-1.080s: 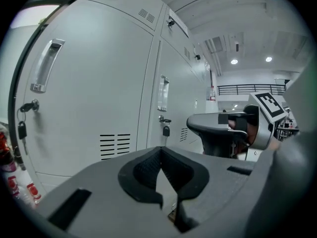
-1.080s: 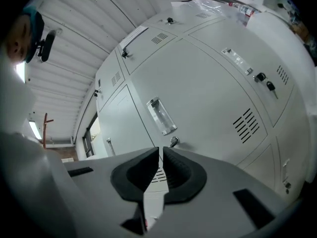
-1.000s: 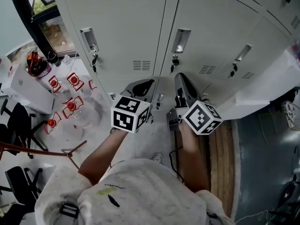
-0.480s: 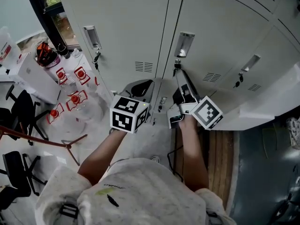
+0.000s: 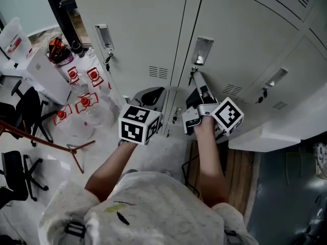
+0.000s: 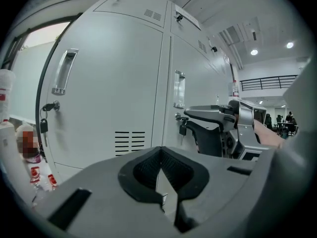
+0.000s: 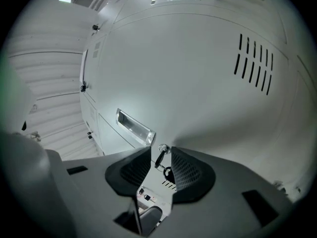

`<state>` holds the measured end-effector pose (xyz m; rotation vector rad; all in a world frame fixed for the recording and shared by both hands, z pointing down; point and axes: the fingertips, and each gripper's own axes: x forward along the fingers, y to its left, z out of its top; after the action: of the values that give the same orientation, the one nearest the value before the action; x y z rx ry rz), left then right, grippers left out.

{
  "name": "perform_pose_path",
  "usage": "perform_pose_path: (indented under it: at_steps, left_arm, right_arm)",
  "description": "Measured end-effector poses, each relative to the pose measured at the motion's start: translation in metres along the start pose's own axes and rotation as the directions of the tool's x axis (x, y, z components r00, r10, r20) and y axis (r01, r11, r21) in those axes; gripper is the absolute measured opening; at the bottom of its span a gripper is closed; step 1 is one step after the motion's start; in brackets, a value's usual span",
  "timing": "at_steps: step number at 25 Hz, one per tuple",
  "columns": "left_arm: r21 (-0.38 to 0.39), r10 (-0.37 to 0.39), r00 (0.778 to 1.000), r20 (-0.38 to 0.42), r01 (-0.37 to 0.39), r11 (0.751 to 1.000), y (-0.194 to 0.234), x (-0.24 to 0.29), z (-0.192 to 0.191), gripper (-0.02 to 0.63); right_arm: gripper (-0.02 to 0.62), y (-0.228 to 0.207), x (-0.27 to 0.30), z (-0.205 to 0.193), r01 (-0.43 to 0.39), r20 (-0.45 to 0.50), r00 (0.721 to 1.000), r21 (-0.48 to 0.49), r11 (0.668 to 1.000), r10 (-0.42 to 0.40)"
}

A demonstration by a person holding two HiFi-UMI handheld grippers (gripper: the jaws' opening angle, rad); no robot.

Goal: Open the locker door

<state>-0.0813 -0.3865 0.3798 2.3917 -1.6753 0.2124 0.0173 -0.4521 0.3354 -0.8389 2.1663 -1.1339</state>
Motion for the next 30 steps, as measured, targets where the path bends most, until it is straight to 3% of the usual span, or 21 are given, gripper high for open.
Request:
perform_pose_path:
  at_steps: [9,18,30]
  left_arm:
    - [-0.020,0.043,0.999,-0.016,-0.044,0.999,-0.006,-0.002,-0.010,0.006]
    - [-0.021,0.055,0.998,-0.013,-0.055,0.998,-0.011,-0.012,-0.011,0.006]
    - [-0.016,-0.035,0.999,0.001,0.035,0.999,-0.025,-0.026,-0.006,0.006]
  right_arm:
    - [0.055,-0.003,0.009,-0.006,-0.088,-0.043,0.994,0.244,0.966,0.101]
    - [0.036,0.000,0.001,-0.009,-0.098,-0.012,0.994,0.275,0.956,0.106]
    - [0.037,0.008,-0.021,-0.014,-0.077,0.026,0.997,0.265,0.961,0.072]
